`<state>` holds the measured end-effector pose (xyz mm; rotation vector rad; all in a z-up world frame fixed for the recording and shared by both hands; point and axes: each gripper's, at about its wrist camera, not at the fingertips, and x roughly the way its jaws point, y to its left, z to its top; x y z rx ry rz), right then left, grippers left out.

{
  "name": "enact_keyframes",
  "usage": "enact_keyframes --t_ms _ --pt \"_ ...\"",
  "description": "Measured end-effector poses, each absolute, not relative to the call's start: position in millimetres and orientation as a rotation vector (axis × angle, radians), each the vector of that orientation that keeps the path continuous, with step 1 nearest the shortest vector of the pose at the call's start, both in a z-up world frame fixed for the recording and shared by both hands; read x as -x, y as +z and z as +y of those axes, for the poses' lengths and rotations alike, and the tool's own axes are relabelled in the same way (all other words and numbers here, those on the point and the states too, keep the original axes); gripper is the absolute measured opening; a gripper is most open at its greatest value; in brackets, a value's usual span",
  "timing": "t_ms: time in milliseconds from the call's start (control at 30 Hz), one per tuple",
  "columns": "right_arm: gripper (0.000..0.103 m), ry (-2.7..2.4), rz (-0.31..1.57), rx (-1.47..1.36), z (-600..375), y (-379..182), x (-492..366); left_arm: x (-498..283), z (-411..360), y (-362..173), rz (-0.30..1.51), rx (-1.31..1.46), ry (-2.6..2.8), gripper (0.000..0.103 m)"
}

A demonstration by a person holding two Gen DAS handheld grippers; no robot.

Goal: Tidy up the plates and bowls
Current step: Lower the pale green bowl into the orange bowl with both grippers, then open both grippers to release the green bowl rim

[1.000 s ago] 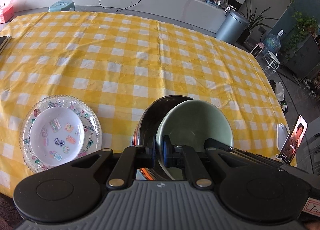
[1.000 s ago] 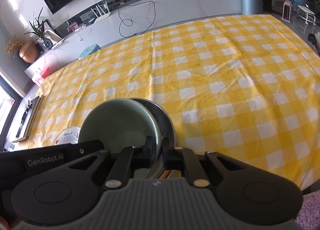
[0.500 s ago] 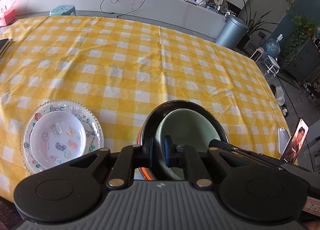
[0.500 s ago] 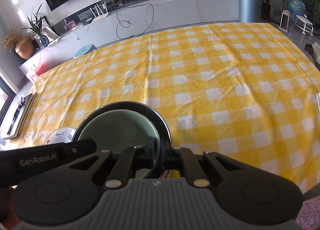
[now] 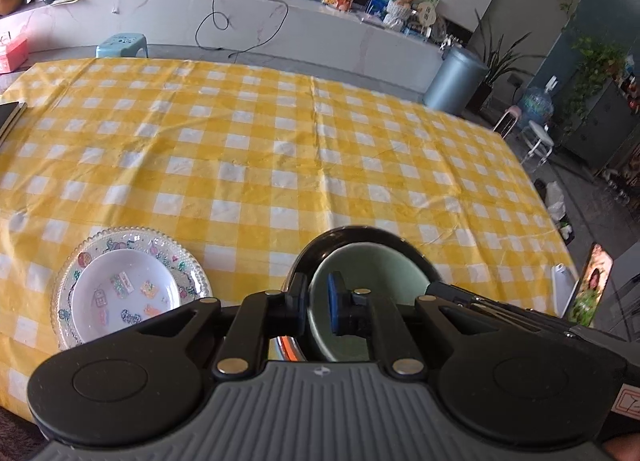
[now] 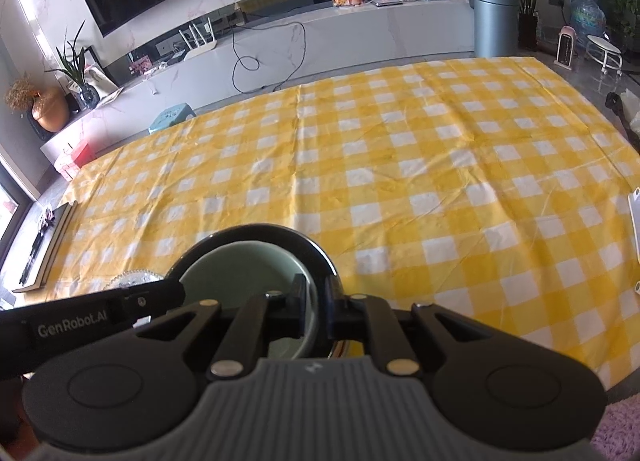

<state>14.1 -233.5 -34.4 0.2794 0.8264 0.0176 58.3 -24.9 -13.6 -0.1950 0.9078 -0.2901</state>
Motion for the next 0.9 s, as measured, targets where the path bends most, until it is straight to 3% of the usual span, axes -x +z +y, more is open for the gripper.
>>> enact_keyframes --t_ms 167,233,333,400,467,700,900 --pt "0.027 0.005 0.777 -0.282 -238 -24 -7 -54 -15 -1 0.848 0.222 -0.306 0.011" --pt "0.029 0.000 0.769 -0.295 -242 -22 -5 -54 -9 1 0.838 0.237 -0.310 0.017" --pt "0.041 -0.006 0.759 -0.341 -249 -23 -1 -53 0 -2 0.831 0.269 -0.314 0.034" --pt "0.054 -0.006 0.754 -0.372 -254 -26 0 -53 5 -7 0.838 0.293 -0.316 0.053" --pt "0.060 -0.011 0.768 -0.411 -260 -33 0 -54 11 -17 0.857 0.352 -0.329 0.065" --pt "0.070 0.010 0.810 -0.583 -278 -62 -1 -58 26 -54 0.951 0.556 -0.276 0.069" --pt "0.071 0.022 0.857 -0.645 -281 -80 -6 -60 23 -65 0.958 0.570 -0.272 0.070"
